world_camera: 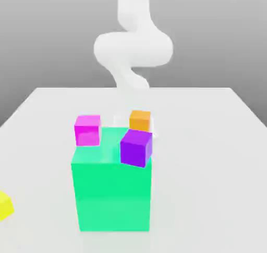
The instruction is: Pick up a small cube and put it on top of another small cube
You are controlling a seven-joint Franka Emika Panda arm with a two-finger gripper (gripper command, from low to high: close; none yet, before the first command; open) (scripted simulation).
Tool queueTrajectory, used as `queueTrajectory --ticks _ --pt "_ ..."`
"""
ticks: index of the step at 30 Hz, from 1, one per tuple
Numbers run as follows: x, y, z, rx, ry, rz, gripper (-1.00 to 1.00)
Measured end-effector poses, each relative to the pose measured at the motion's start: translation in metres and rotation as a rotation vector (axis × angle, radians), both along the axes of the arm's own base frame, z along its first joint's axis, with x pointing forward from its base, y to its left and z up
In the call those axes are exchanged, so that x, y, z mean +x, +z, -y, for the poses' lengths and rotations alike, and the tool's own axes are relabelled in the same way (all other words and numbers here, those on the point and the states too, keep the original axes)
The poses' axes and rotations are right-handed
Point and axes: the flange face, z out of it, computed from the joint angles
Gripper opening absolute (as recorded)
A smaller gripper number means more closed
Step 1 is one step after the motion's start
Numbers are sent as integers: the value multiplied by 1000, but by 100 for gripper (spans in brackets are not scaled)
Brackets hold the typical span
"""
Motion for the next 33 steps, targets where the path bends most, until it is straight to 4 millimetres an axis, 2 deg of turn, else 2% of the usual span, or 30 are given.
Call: queueTrajectory --ticks 4,8,12,15,20,23,28,30,33 --pt "45 -59 45 50 -55 -106 0" --pt "75 -123 91 95 -119 -205 0" --pt "92 -191 139 135 -192 -302 0" --pt "94 -244 174 160 -252 -373 0" --pt "75 -333 240 197 -379 -489 0" --pt "60 -384 266 207 -433 -562 0" --pt "13 -466 310 215 -541 -683 0" --pt "4 -495 318 213 -561 -704 0" --pt "1 -538 320 213 -567 -711 0"
